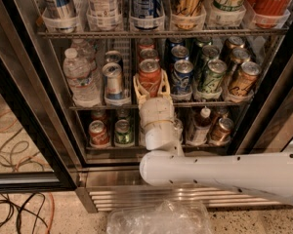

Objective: Pick coke can from middle shelf of fridge

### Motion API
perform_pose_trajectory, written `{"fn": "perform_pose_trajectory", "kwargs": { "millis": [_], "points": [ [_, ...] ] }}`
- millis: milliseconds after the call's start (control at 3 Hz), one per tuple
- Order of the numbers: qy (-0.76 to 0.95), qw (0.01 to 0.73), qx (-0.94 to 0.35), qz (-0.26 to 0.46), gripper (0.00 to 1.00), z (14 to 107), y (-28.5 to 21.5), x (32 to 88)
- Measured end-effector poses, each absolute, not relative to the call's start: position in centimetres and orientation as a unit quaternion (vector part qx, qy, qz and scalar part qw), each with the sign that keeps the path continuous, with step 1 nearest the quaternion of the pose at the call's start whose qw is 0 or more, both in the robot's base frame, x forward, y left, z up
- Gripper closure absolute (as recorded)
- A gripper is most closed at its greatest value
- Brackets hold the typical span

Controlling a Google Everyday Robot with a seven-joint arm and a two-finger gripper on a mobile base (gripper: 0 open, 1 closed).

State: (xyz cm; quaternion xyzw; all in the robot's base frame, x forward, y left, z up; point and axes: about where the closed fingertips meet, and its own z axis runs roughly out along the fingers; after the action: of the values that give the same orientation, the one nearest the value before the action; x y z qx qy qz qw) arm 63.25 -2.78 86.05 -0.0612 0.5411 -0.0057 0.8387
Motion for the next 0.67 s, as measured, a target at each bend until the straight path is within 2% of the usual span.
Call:
{"fn": "perform_pose_trajectory", "kwargs": {
  "millis": [667],
  "points": [
    [0.524,0.851,-0.043,-0.008,1.0,89.27,-3.1,63.51]
  ]
}}
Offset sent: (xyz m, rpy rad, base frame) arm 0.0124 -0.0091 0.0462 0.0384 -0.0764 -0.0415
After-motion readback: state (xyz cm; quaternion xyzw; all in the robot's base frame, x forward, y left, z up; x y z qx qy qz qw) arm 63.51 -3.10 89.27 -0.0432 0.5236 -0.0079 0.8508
